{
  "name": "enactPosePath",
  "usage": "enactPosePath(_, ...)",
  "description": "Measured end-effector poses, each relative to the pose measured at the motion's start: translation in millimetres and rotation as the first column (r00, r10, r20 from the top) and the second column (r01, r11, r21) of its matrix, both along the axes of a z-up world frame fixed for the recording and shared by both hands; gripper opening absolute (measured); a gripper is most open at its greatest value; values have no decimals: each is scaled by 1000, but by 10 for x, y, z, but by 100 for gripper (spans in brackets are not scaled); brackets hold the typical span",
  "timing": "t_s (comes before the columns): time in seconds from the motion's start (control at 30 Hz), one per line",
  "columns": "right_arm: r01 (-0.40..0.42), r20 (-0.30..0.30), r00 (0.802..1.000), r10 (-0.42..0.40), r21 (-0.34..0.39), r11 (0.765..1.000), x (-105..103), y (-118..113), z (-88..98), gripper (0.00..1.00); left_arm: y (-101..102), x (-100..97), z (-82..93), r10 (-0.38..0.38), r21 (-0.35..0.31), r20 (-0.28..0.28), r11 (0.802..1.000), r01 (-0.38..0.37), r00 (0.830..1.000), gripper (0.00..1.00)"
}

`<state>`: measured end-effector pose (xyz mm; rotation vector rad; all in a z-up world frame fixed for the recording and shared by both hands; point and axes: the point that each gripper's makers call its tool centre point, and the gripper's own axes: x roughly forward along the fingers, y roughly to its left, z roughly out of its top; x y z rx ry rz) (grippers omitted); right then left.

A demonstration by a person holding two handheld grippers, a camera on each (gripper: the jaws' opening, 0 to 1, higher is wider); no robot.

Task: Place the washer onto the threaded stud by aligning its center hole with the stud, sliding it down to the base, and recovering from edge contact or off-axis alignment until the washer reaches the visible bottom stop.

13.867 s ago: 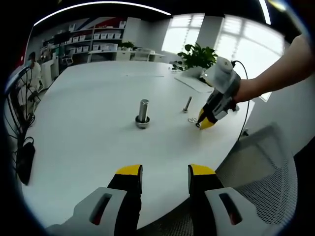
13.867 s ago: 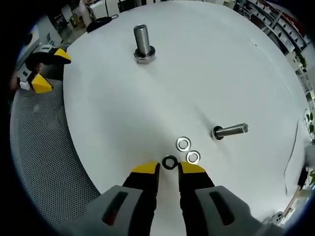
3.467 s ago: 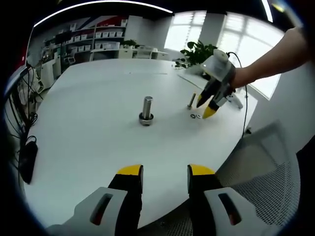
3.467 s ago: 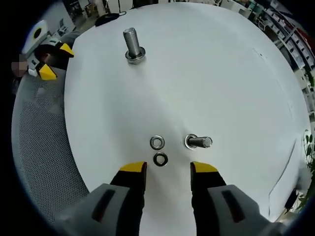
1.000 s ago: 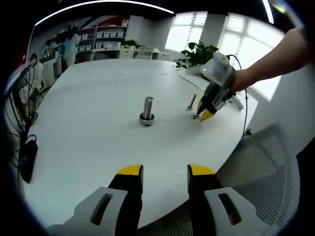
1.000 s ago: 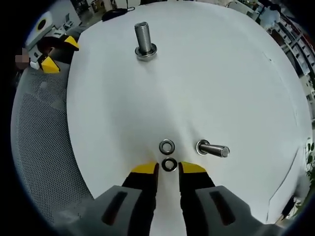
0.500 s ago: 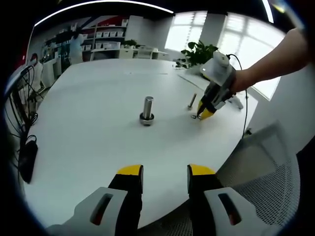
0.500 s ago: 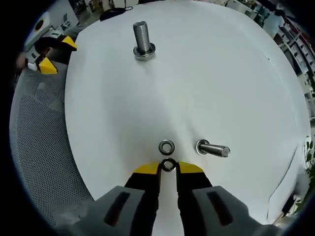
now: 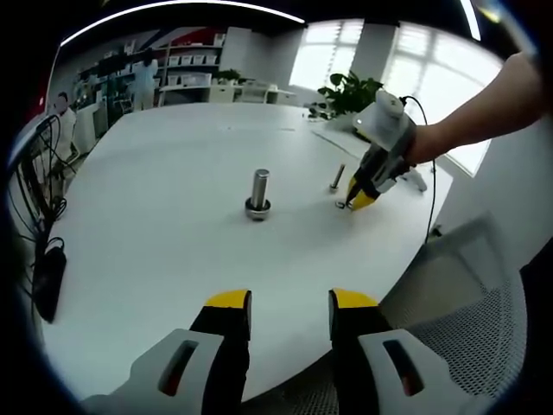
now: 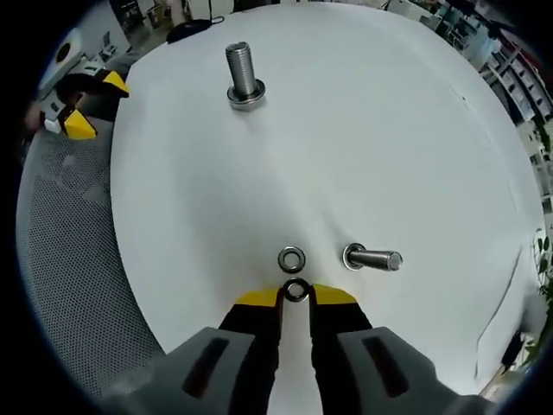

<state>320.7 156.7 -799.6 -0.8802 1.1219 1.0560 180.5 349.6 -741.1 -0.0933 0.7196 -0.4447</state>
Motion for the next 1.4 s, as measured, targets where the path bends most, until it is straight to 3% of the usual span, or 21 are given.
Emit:
enactPosePath(0.2,-27,16,1000,27,-6,1000,2,2,-5,14,1,1,-1,1,0,0,1000,-1,1000,34)
enactPosePath(0.77,-1,16,1000,1,3,1000,36,-19,76,14,-8,-3,3,-5,-4,1,1000,5,1000,34)
enactPosePath(1.4,18,56,998,-20,50,999,134,-49,403,14,-23,4,32,-10,-13,12,1000,10,1000,34)
